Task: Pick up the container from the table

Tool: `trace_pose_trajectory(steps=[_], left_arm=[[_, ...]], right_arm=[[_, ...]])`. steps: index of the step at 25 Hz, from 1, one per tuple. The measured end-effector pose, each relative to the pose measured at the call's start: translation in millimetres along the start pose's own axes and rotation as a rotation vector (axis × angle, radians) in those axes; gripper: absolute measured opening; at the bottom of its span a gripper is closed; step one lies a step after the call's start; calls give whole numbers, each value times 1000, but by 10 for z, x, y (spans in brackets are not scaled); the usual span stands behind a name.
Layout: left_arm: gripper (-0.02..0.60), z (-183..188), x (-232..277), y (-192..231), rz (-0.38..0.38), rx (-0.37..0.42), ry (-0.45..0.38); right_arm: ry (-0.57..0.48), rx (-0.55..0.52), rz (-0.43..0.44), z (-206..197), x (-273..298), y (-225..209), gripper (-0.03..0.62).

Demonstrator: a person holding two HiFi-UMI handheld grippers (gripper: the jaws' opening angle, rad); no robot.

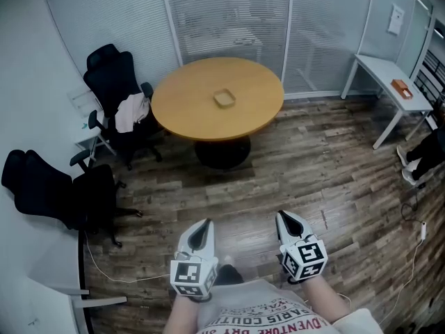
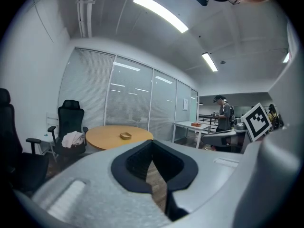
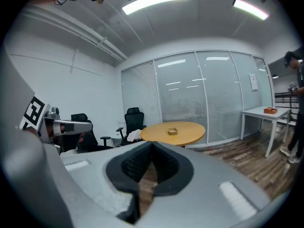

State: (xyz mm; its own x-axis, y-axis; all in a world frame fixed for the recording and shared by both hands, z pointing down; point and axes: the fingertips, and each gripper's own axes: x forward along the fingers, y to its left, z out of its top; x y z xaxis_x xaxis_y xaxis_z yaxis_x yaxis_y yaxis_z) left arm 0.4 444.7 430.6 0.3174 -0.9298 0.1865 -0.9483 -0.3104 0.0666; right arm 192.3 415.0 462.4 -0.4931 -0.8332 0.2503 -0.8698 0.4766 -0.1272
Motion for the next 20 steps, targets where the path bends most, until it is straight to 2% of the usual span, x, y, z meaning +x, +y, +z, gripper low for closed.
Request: trace_pose_trajectory(steps=[9, 20], left_arm=[[6, 279, 584, 875, 1, -22, -22], [6, 471, 1179, 1706, -3, -26, -34]], right_arm=[[-7, -5, -16, 367, 962, 119, 3], [-13, -15, -19, 620, 1960, 211, 3]])
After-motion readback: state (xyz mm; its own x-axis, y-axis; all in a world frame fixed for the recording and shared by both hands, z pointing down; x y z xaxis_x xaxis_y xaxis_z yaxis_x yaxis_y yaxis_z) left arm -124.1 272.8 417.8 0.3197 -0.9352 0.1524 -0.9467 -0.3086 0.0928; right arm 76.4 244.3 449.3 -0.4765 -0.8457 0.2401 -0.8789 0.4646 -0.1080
